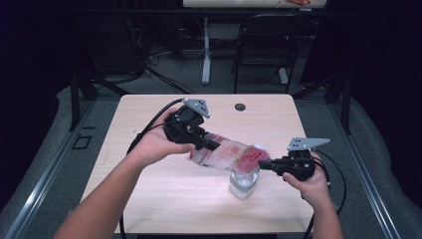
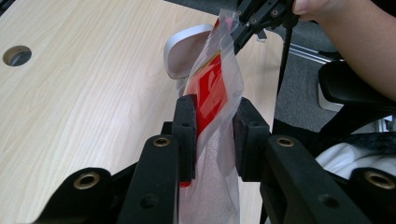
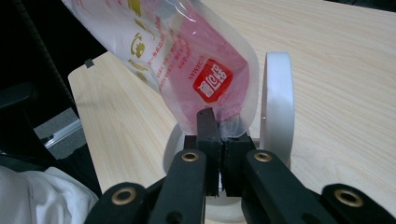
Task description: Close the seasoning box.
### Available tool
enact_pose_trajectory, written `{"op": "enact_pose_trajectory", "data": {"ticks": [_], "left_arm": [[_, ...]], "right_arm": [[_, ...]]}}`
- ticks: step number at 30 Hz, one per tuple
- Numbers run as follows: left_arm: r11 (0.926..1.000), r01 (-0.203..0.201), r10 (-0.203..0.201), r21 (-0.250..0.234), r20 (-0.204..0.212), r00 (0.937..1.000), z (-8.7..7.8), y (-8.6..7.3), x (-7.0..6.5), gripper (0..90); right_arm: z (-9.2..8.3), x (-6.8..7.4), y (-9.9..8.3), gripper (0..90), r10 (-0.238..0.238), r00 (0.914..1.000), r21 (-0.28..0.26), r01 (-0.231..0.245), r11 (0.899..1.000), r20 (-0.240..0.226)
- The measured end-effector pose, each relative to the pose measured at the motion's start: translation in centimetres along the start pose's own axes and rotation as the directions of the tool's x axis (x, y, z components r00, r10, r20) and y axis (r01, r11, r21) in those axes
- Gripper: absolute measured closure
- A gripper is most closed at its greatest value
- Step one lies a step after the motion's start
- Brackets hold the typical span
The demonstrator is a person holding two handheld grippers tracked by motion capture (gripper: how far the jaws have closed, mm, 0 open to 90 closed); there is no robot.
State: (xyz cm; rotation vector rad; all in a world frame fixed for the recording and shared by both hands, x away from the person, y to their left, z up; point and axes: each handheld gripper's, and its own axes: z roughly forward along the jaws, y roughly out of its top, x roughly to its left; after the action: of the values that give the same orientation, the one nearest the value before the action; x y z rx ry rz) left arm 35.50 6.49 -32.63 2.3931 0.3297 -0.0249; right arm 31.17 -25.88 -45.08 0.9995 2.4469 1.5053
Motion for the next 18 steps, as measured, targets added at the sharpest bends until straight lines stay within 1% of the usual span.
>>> {"op": "enact_pose_trajectory", "data": {"ticks": [2,3,5,6,9,12,14,16,17,18], "left_arm": [[1.0,-0.002,0.002,0.008,-0.006,1.0,0.12,0.05,-0.03,73.8],[1.0,-0.001,0.001,0.007,0.0,1.0,0.17,0.07,-0.01,73.8],[1.0,0.0,0.0,0.004,-0.004,1.0,0.2,0.15,-0.03,73.8],[1.0,-0.001,0.001,0.002,0.002,1.0,0.17,0.2,0.0,73.9],[1.0,-0.003,0.003,0.005,-0.003,1.0,0.12,0.34,-0.06,73.9],[1.0,-0.002,0.002,0.001,0.004,1.0,0.05,0.44,-0.06,73.9],[1.0,-0.002,0.002,0.0,-0.004,1.0,0.02,0.51,-0.07,73.9],[1.0,-0.001,0.001,0.0,-0.003,1.0,0.01,0.52,-0.04,73.9],[1.0,0.001,-0.001,0.001,0.005,1.0,0.0,0.52,0.0,73.9],[1.0,-0.001,0.001,0.002,0.0,1.0,-0.03,0.54,0.03,73.9]], "right_arm": [[-0.1,-0.04,-0.02,88.6,0.002,1.0,0.002,-0.002,1.0,0.001],[-0.13,-0.07,-0.04,88.7,0.003,1.0,0.0,-0.003,1.0,0.001],[-0.24,-0.12,-0.06,88.6,0.004,1.0,0.001,-0.004,1.0,0.0],[-0.27,-0.1,-0.04,88.7,0.004,1.0,0.002,-0.004,1.0,0.0],[-0.39,-0.05,-0.01,88.6,0.0,1.0,0.004,0.0,1.0,0.0],[-0.47,-0.03,0.0,88.7,0.001,1.0,0.003,-0.001,1.0,-0.008],[-0.47,-0.02,0.0,88.6,0.0,0.9999,0.005,0.0,1.0,-0.011],[-0.42,-0.01,0.01,88.6,0.0,0.9999,0.008,0.0,1.0,-0.013],[-0.37,0.02,0.0,88.6,0.003,0.9999,0.008,-0.003,1.0,-0.016],[-0.36,0.03,0.02,88.6,0.001,0.9999,0.014,0.0,1.0,-0.016]]}}
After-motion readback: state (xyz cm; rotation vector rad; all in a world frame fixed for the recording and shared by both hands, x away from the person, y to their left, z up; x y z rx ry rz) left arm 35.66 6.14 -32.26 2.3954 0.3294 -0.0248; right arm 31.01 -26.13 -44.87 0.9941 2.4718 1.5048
